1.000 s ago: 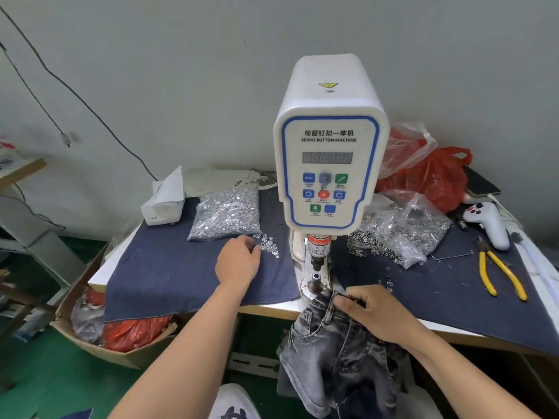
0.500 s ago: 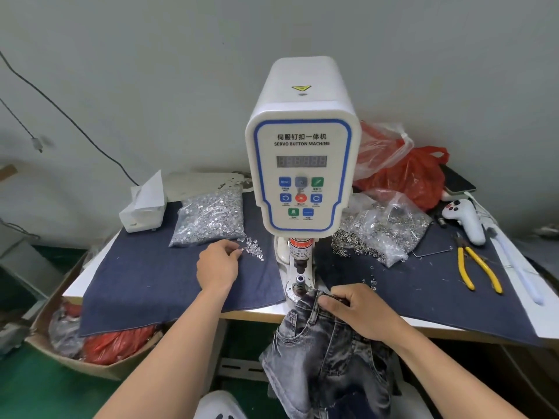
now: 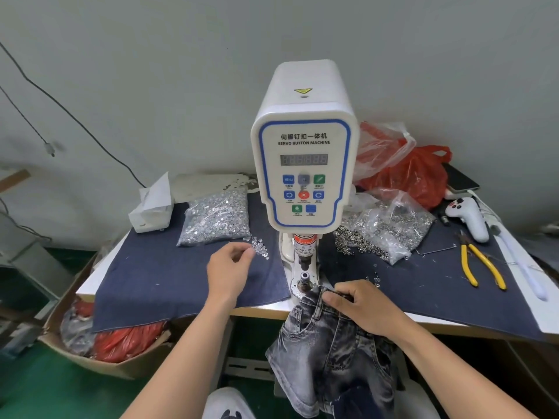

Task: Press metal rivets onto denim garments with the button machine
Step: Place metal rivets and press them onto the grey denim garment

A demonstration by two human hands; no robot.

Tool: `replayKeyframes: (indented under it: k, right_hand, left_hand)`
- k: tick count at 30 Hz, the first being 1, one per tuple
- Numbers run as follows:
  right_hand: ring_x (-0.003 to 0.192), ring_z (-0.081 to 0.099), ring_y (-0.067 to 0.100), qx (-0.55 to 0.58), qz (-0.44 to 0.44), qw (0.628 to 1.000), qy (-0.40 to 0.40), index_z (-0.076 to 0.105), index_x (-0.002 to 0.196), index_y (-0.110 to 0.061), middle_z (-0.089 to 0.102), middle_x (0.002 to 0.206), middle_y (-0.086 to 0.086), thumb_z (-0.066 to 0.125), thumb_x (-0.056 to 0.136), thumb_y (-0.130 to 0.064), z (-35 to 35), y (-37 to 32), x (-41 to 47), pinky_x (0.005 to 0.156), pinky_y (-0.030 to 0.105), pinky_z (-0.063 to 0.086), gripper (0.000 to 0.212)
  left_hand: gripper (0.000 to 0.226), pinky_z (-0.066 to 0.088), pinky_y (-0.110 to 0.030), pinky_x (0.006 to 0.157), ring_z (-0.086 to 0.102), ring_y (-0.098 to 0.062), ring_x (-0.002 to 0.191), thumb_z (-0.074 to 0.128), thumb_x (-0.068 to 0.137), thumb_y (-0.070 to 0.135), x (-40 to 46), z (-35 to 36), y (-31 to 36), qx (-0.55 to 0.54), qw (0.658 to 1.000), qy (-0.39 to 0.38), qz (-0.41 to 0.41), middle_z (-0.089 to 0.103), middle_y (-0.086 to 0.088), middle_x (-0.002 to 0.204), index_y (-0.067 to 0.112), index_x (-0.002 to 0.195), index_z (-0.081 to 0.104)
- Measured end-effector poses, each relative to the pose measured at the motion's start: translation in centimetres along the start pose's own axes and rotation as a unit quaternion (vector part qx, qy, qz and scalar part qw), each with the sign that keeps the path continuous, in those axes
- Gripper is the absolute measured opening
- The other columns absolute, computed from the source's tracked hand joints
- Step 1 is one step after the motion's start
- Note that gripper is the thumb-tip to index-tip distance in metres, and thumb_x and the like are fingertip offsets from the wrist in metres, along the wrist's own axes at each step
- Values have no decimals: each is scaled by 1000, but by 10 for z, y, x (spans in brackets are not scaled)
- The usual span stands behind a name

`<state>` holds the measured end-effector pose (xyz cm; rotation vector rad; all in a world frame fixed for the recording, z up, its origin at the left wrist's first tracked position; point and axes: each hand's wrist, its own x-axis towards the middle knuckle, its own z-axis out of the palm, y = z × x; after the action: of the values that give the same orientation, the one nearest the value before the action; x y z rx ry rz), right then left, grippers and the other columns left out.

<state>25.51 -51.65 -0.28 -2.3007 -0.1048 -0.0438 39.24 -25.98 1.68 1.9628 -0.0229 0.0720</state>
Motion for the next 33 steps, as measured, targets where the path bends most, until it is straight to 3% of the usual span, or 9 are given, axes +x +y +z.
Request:
replayKeyframes:
  k: [3,7,11,16,21,24,27,33]
  right_hand:
    - [53,28,3,2,4,1000,0,27,64,-22,25,57,-11,54,96,-62,1,0,0,55,24,26,58]
    - [54,27,5,4,11,1000,-4,28,65,-21,24,58,-10,52,94,-66,0,-1,-1,55,26,23,59]
    - [56,26,4,8,8,1000,-4,27,65,-19,23,61,-9,52,93,-67,0,-2,-2,56,27,22,60]
    - [57,26,4,13,7,1000,-5,29,66,-16,24,62,-8,52,92,-69,0,-2,-2,56,28,20,63]
    - [57,27,4,13,5,1000,-4,29,65,-16,25,61,-8,49,89,-75,-1,-3,-1,56,28,20,67]
    - [57,27,4,12,1,1000,-1,29,64,-18,25,60,-9,50,90,-74,0,-3,-2,56,28,20,66]
    - [56,26,4,12,-1,1000,0,29,64,-17,25,61,-8,49,89,-76,0,-3,-1,55,28,20,67]
    - [56,25,5,14,-5,1000,7,26,65,-18,23,61,-8,48,87,-79,0,-2,-2,55,27,20,69]
  left_hand:
    - [6,51,-20,78,73,-3,90,79,93,25,-25,13,11,-82,994,-69,-14,80,14,90,31,92,80]
    - [4,50,-6,75,73,2,91,79,95,29,-49,27,23,-98,985,-139,28,81,15,92,32,94,81]
    - [4,52,-14,79,74,0,91,78,96,29,-56,33,28,-90,984,-153,9,80,16,92,33,97,80]
    - [7,52,-10,70,74,0,86,78,96,26,-59,33,26,-90,985,-149,4,80,14,89,33,95,81]
    - [12,56,-21,74,72,2,79,80,94,24,-62,40,26,-21,987,-153,34,79,14,83,35,89,77]
    - [3,59,-26,75,69,3,72,81,94,25,-61,39,30,18,986,-155,53,78,12,82,26,95,79]
    - [3,56,-19,69,63,8,63,81,94,24,-58,35,34,65,981,-164,85,72,16,74,26,94,78]
    - [6,47,-4,67,64,14,69,81,94,21,-55,31,40,140,967,-167,134,68,22,74,18,98,82]
